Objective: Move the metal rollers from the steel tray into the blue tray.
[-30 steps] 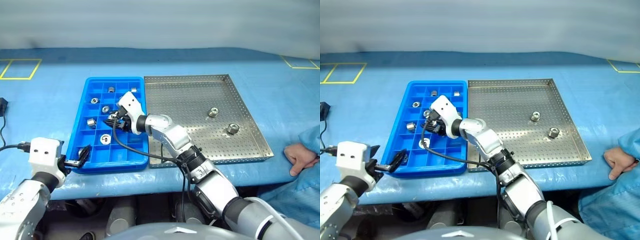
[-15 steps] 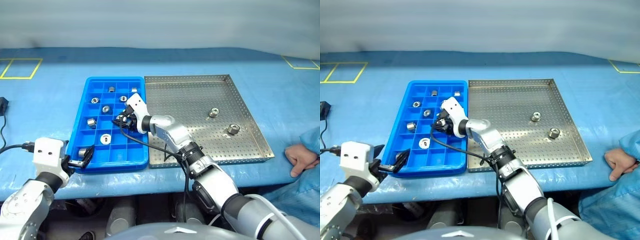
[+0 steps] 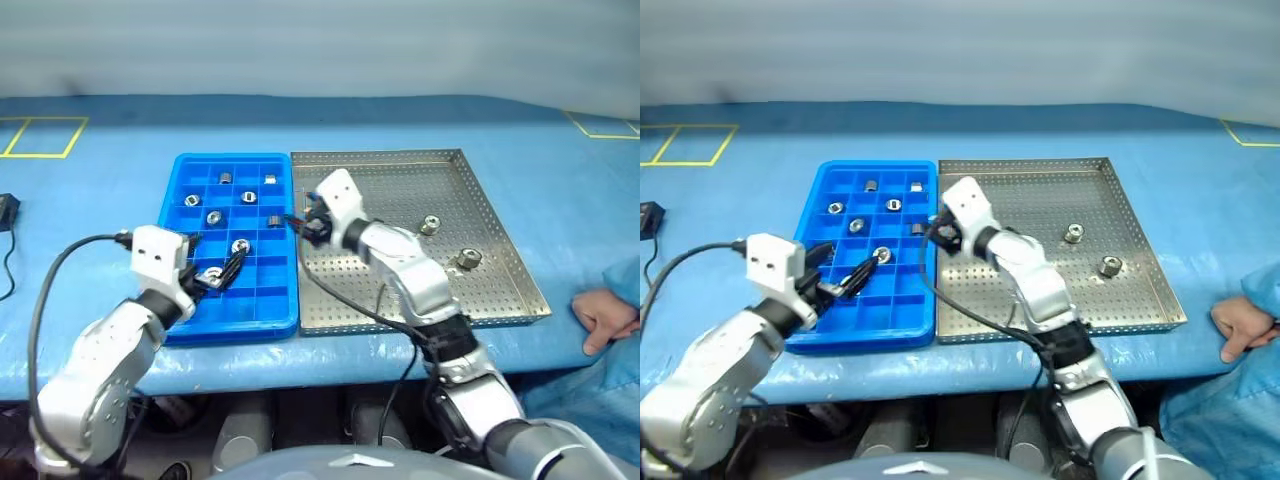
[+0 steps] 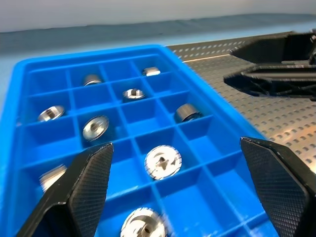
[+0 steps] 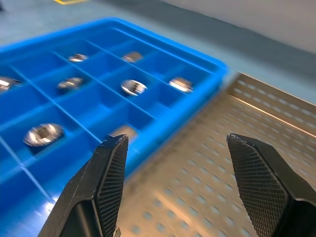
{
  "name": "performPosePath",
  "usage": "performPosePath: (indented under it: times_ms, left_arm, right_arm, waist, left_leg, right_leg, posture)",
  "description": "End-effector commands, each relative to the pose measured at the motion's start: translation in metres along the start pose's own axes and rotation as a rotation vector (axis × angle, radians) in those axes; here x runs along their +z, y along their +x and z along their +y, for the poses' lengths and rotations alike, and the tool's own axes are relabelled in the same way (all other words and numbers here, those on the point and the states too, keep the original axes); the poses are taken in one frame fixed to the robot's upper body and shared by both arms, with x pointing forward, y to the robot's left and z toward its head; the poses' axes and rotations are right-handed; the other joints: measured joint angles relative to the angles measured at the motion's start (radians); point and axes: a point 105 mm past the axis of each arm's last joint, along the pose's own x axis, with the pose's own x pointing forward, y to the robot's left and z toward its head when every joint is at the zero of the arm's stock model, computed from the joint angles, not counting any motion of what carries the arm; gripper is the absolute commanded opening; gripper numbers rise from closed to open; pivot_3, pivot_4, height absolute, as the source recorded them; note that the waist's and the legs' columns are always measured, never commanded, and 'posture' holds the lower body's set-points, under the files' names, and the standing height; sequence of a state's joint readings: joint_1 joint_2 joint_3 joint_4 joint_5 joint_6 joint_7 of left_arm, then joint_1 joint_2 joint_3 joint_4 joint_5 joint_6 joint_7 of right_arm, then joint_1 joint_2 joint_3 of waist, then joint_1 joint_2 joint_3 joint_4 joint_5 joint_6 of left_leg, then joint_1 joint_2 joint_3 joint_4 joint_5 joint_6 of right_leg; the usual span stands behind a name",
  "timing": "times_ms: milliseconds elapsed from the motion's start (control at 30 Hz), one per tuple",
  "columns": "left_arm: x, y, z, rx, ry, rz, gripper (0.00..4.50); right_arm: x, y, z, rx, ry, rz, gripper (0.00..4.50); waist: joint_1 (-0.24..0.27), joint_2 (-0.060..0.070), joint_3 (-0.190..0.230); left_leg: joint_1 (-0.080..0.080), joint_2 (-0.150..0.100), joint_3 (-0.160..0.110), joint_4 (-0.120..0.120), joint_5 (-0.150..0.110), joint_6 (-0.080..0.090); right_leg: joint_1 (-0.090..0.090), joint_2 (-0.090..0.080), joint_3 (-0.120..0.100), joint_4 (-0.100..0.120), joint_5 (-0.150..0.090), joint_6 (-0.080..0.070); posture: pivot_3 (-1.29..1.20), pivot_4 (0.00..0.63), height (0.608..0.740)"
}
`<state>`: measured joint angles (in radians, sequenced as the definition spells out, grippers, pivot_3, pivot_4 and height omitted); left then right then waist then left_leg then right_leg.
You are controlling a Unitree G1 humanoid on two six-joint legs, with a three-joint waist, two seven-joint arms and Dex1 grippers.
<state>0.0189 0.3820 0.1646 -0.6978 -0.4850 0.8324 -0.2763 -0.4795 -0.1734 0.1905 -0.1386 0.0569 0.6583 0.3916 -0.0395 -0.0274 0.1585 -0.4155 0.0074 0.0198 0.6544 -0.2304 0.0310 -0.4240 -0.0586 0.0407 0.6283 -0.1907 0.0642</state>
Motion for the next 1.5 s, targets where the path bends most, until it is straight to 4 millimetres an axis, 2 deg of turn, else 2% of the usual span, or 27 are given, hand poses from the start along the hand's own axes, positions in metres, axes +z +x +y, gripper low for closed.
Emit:
performPosePath:
  times_ms: [33,133,233,433,600,1033,1133,1233,1400,1500]
  left_arm:
    - [0.001,0.022,-0.011,-0.078,0.007,-0.009,4.50]
    - [0.000,0.039,-0.024,-0.150,0.013,0.004,4.50]
    - [0.001,0.046,-0.032,-0.204,0.027,0.004,4.50]
    - [0.007,0.049,-0.036,-0.252,0.079,-0.001,4.50]
    - [0.002,0.044,-0.038,-0.250,0.068,0.005,4.50]
    - [0.000,0.041,-0.032,-0.216,0.073,0.015,4.50]
    - [0.000,0.041,-0.032,-0.214,0.075,0.017,4.50]
    - [0.000,0.042,-0.031,-0.213,0.076,0.019,4.50]
    - [0.001,0.041,-0.027,-0.205,0.084,0.022,4.50]
    - [0.009,0.037,-0.017,-0.174,0.106,0.011,4.50]
  right_arm:
    - [-0.001,-0.023,-0.035,-0.204,-0.040,0.037,3.37]
    - [-0.017,-0.030,-0.057,-0.328,-0.005,0.091,3.37]
    - [-0.027,-0.031,-0.072,-0.411,0.044,0.110,3.37]
    - [-0.049,-0.032,-0.099,-0.570,0.066,0.192,3.37]
    - [-0.058,-0.035,-0.110,-0.628,0.113,0.209,3.37]
    - [-0.085,-0.031,-0.111,-0.644,0.241,0.295,3.37]
    - [-0.087,-0.032,-0.112,-0.660,0.238,0.296,2.73]
    - [-0.087,-0.033,-0.109,-0.657,0.247,0.291,1.80]
    - [-0.079,-0.034,-0.103,-0.631,0.260,0.249,1.73]
    - [-0.055,-0.029,-0.085,-0.516,0.278,0.151,1.73]
  waist:
    - [-0.024,0.000,0.000]
    - [-0.063,0.001,0.000]
    - [-0.111,0.001,0.000]
    - [-0.184,0.001,0.000]
    - [-0.210,0.001,0.000]
    - [-0.213,0.001,0.000]
    - [-0.212,0.001,0.000]
    - [-0.212,0.001,0.000]
    - [-0.215,0.001,0.000]
    - [-0.216,0.002,0.000]
  left_leg:
    - [0.000,-0.001,0.001,0.000,0.000,0.000]
    - [0.000,0.000,0.002,0.000,0.000,0.000]
    - [0.000,0.000,0.002,0.000,0.000,0.000]
    - [0.000,0.000,0.003,0.000,0.000,0.001]
    - [0.000,0.001,0.002,0.000,0.000,0.002]
    - [0.000,0.002,0.003,0.000,0.000,0.003]
    - [0.000,0.002,0.003,0.000,0.000,0.003]
    - [0.000,0.002,0.003,0.000,0.000,0.003]
    - [0.000,0.002,0.003,0.000,0.000,0.003]
    - [0.000,0.002,0.003,0.000,0.000,0.003]
  right_leg:
    - [0.000,0.002,0.000,0.000,0.000,0.000]
    - [-0.001,0.003,0.001,0.001,0.000,0.000]
    - [-0.001,0.004,0.004,0.001,0.001,0.001]
    - [-0.002,0.004,0.009,0.000,0.006,0.010]
    - [-0.002,0.004,0.010,0.000,0.006,0.011]
    - [-0.002,0.006,0.015,-0.001,0.008,0.015]
    - [-0.002,0.006,0.015,-0.001,0.008,0.015]
    - [-0.002,0.006,0.015,-0.001,0.008,0.015]
    - [-0.002,0.006,0.015,-0.001,0.008,0.015]
    - [-0.002,0.006,0.015,-0.001,0.008,0.015]
  posture:
    - [-0.23,0.150,0.740]
    - [-0.27,0.150,0.740]
    - [-0.29,0.150,0.740]
    - [-0.27,0.150,0.740]
    - [-0.25,0.150,0.740]
    - [-0.23,0.150,0.740]
    - [-0.23,0.150,0.740]
    - [-0.24,0.150,0.740]
    - [-0.25,0.150,0.740]
    - [-0.25,0.150,0.740]
